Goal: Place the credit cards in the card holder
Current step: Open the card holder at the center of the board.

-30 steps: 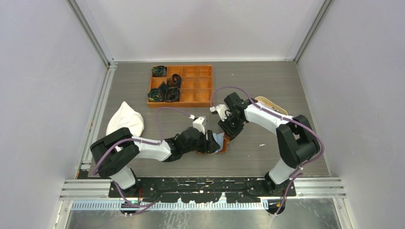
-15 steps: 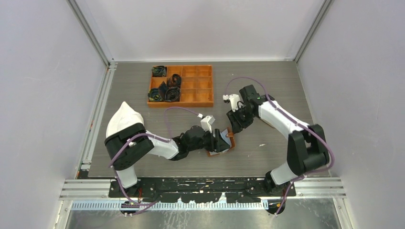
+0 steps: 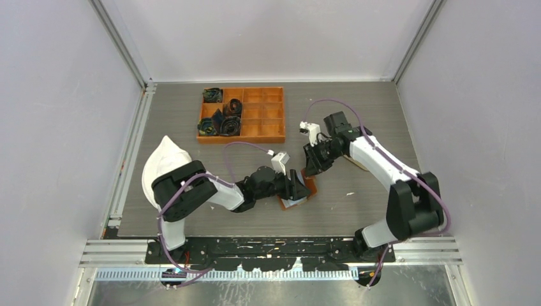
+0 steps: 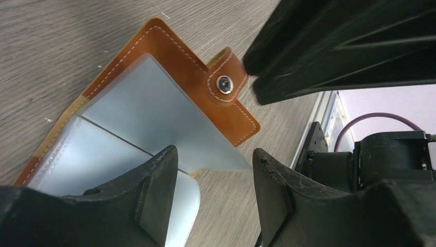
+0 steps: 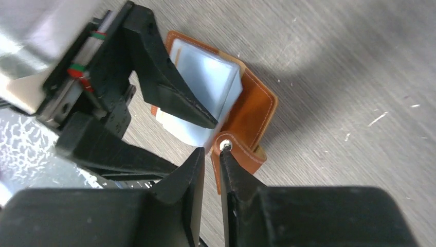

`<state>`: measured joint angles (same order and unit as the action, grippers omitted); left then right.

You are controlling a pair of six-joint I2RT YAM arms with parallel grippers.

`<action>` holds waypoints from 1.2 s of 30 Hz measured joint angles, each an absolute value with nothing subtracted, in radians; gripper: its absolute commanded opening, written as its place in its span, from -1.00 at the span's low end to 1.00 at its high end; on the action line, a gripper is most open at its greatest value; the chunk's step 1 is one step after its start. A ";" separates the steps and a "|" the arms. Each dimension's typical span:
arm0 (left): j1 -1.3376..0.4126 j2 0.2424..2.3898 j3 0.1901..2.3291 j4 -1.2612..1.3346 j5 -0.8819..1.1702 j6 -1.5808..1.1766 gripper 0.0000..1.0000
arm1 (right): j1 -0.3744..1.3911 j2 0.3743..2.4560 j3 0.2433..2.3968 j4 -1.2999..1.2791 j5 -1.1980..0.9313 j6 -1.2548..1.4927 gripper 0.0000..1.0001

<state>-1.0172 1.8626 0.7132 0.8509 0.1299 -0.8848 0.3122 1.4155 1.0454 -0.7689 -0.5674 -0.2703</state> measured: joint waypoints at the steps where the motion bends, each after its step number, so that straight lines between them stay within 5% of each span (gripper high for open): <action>1: -1.015 1.873 0.713 0.860 0.133 -0.887 0.11 | 0.312 1.449 1.045 -0.769 -0.574 -0.261 -0.60; 11: -1.012 1.887 0.704 0.901 0.144 -0.892 0.15 | 0.312 1.657 1.046 -0.767 -0.499 -0.224 -0.66; 23: -1.012 1.539 0.554 0.780 0.080 -0.822 0.11 | 0.312 1.703 1.059 -0.794 -0.466 -0.249 -0.62; 36: -1.012 1.590 0.565 0.571 -0.004 -0.881 0.15 | 0.312 1.703 1.063 -0.802 -0.470 -0.260 -0.61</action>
